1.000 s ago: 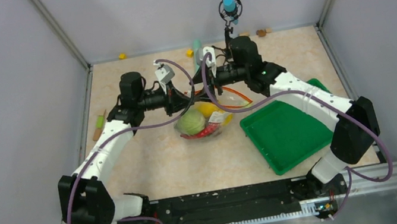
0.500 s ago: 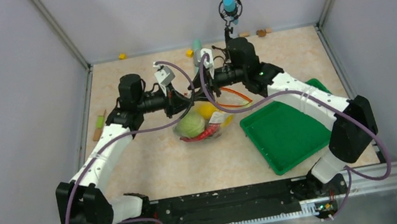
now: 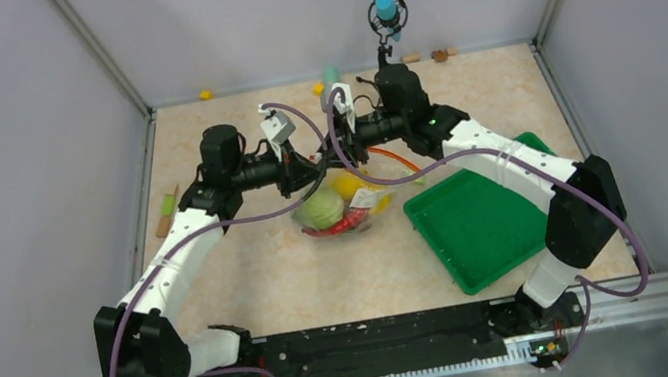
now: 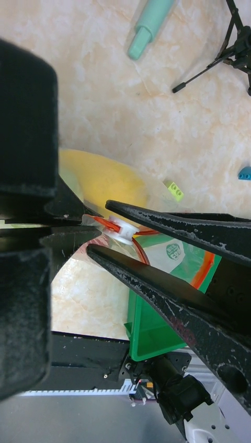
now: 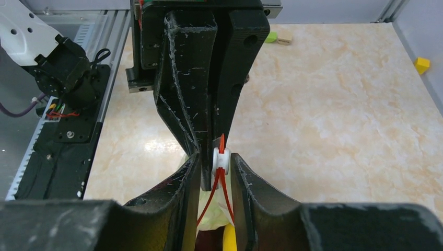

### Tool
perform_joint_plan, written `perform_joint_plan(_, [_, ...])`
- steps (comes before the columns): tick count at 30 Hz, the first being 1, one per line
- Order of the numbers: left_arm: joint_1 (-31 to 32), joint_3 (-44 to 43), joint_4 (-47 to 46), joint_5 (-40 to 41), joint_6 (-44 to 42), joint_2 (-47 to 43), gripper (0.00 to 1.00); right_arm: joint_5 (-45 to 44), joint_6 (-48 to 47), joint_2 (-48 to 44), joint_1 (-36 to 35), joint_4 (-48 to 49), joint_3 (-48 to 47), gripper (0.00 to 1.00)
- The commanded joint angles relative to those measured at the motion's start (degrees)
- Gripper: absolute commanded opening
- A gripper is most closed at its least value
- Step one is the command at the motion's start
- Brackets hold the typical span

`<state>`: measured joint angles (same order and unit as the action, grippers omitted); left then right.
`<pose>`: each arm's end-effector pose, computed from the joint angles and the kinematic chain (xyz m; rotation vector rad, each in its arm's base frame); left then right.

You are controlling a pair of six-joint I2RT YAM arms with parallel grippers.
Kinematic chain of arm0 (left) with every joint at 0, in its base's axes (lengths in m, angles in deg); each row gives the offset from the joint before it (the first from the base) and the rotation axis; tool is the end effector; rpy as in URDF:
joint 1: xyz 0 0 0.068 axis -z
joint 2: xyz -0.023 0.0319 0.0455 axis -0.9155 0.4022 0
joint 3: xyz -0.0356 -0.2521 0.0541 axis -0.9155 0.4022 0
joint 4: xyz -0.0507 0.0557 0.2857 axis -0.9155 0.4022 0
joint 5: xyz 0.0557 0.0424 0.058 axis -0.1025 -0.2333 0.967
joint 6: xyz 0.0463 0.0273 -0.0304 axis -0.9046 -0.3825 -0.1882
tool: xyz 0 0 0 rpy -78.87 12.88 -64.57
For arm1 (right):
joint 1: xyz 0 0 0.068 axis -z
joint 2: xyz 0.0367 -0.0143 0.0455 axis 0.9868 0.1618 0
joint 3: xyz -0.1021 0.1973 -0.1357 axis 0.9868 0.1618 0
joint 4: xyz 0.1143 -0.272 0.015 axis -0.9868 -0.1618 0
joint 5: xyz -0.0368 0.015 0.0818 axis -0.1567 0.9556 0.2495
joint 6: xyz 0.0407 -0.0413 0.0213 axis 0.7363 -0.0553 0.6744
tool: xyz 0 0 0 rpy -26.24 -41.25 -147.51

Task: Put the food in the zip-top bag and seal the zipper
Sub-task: Zip the zipper food storage bag at the center of the board.

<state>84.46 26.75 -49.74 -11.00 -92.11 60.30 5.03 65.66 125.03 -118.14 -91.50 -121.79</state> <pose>0.2984 -0.1374 0.2983 0.9754 1.6741 -1.0570 0.3076 0.2811 0.3291 -1.3811 1.3302 1.0767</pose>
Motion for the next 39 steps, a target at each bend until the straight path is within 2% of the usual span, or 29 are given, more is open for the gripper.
perform_joint_plan(1, [0.3, -0.2, -3.1, 0.3, -1.0, -2.0, 0.00, 2.1, 1.0, -0.3, -0.7, 1.7, -3.1, 0.27])
perform_joint_plan(12, [0.5, -0.3, -2.9, 0.6, -1.1, -2.4, 0.00, 3.3, 3.8, -0.1, -0.7, 3.7, -3.0, 0.26])
perform_joint_plan(14, [0.4, -0.2, -2.9, 0.4, -1.0, -2.4, 0.00, 2.8, 3.3, 0.0, -0.7, 2.7, -3.0, 0.20])
perform_joint_plan(18, [0.5, 0.1, -3.5, 0.3, -0.9, -2.8, 0.00, 1.6, 1.7, -0.1, -0.7, 0.1, -3.4, 0.00])
perform_joint_plan(27, [0.3, 4.3, -9.6, 1.7, 1.7, -6.2, 0.00, -6.5, -4.1, 0.3, -0.7, -8.9, -5.0, 0.00])
perform_joint_plan(39, [0.1, 6.2, -10.4, 6.5, 3.1, -8.0, 0.00, -8.8, -6.0, -0.8, 0.4, -13.9, -5.0, 0.00])
